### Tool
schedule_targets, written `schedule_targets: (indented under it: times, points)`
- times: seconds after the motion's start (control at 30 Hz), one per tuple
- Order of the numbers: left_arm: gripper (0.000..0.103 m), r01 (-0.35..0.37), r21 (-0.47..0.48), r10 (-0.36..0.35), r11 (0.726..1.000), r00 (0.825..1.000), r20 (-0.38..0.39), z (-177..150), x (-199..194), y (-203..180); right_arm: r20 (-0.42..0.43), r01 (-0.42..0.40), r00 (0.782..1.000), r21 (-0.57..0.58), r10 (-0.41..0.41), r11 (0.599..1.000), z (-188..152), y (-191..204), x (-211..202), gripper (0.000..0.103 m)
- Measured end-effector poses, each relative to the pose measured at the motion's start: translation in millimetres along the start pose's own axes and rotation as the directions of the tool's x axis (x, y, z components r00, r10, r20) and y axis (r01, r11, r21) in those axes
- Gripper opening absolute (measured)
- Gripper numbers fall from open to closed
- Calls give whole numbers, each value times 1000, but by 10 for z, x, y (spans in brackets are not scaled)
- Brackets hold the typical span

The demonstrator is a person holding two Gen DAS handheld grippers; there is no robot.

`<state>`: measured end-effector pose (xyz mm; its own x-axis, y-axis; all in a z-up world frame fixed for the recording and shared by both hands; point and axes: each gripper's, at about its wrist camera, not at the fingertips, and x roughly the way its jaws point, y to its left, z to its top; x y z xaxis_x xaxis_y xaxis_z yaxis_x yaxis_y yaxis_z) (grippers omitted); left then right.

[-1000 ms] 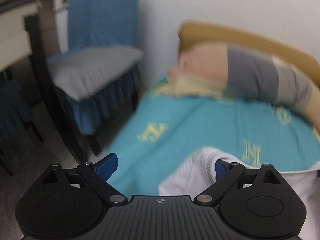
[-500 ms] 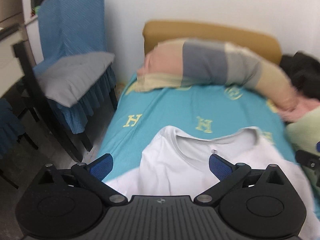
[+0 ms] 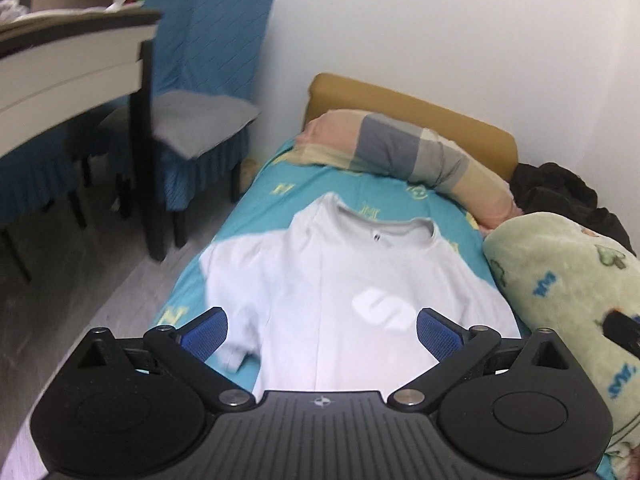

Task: Fold clothes
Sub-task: 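Lay the T-shirt flat on the bed with both grippers and release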

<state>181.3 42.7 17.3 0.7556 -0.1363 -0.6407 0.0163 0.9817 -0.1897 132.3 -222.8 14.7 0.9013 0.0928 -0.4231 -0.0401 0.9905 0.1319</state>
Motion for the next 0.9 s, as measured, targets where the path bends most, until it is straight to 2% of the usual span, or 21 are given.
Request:
schedule_targets:
  times: [0.07, 0.17, 0.27, 0.43, 0.7, 0.87, 0.9]
  points:
    - [101, -12, 11, 12, 1000, 1000, 18, -47, -132, 6, 21, 5, 1000, -4, -5, 1000, -58, 17, -179, 78]
    - [101, -28, 52, 26, 998, 999, 47, -134, -231, -10, 50, -33, 998, 10, 33, 999, -189, -20, -324, 78]
    - [101, -23, 45, 23, 999, 1000, 1, -216, -132, 31, 55, -113, 992, 50, 110, 992, -363, -113, -322, 78]
    - [101, -34, -20, 34, 999, 999, -27, -265, 81, 240, 58, -126, 991, 33, 124, 991, -686, -129, -222, 78]
    - [95, -49, -147, 39, 988, 997, -67, -408, 513, 737, 37, -112, 993, 17, 111, 994, -872, -81, -3, 78]
    - [92, -145, -240, 122, 960, 987, -106, -424, 891, 972, 26, -117, 993, 18, 117, 993, -981, -72, 147, 78]
    - [88, -155, -263, 129, 952, 985, -113, -422, 977, 1027, 18, -115, 993, 39, 114, 993, -998, -93, 196, 78]
